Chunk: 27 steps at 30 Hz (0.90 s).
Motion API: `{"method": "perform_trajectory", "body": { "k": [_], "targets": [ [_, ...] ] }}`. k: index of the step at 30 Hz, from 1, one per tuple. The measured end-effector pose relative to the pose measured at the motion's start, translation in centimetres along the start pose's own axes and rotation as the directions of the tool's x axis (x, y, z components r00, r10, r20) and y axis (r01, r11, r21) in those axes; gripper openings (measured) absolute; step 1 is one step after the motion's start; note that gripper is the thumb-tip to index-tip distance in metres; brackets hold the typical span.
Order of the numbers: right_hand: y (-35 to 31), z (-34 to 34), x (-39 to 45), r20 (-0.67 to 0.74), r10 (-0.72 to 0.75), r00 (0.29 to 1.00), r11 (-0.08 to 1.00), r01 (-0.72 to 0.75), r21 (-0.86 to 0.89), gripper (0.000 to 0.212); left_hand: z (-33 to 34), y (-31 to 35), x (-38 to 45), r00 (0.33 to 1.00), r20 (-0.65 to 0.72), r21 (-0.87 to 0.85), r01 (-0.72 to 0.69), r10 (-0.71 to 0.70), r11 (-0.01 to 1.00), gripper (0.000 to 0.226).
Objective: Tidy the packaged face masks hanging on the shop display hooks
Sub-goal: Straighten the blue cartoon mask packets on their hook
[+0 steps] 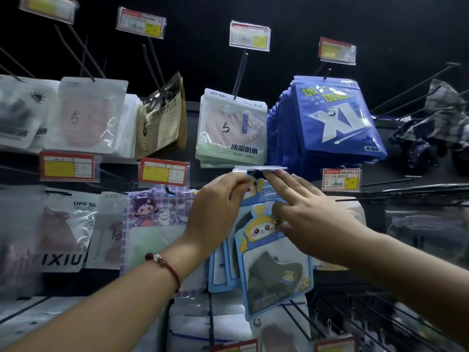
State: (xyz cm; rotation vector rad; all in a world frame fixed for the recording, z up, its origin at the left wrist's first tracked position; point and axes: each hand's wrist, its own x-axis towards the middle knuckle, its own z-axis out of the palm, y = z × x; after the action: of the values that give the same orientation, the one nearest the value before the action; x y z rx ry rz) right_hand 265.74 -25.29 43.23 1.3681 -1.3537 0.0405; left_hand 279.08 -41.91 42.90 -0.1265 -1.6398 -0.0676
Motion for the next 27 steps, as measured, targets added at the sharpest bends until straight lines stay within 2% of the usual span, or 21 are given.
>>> {"method": "perform_trajectory", "body": {
  "k": [5, 10, 17, 20, 24, 27],
  "targets": [
    [0.1, -0.1, 0.1, -0.012, 0.0, 1.0, 1.0, 0.0, -0.003, 0.015, 0.6, -1.1, 0.7, 0.98, 0.079, 0.279, -0.196, 0.181, 0.94, 0.02],
    [0.1, -0.4, 0.0, -0.008, 0.019, 1.0, 1.0, -0.019, 0.01, 0.019, 0.3, -1.6, 0.5, 0.946, 0.114, 0.375, -0.324, 0.303, 0.869, 0.021],
    [0.0, -0.8, 0.0, -0.037, 0.008, 0.999, 1.0, -0.008, 0.011, 0.023, -1.0, -1.8, 0.6, 0.946, 0.143, 0.408, -0.324, 0.29, 0.854, 0.018],
    [-0.3, -0.6, 0.3, -0.037, 0.018, 0.999, 1.0, -0.017, 0.026, 0.023, -0.9, -2.1, 0.2, 0.944, 0.2, 0.453, -0.326, 0.262, 0.83, 0.015],
    [-0.8, 0.2, 0.4, -0.027, 0.048, 0.998, 0.999, -0.048, 0.024, 0.021, 0.1, -2.2, -0.3, 0.946, 0.253, 0.541, -0.31, 0.201, 0.782, 0.027],
    [-1.1, 0.3, 0.2, -0.031, 0.067, 0.997, 0.998, -0.066, 0.019, 0.015, -0.6, -2.6, -1.0, 0.962, 0.241, 0.563, -0.248, 0.13, 0.788, 0.032]
  ]
}}
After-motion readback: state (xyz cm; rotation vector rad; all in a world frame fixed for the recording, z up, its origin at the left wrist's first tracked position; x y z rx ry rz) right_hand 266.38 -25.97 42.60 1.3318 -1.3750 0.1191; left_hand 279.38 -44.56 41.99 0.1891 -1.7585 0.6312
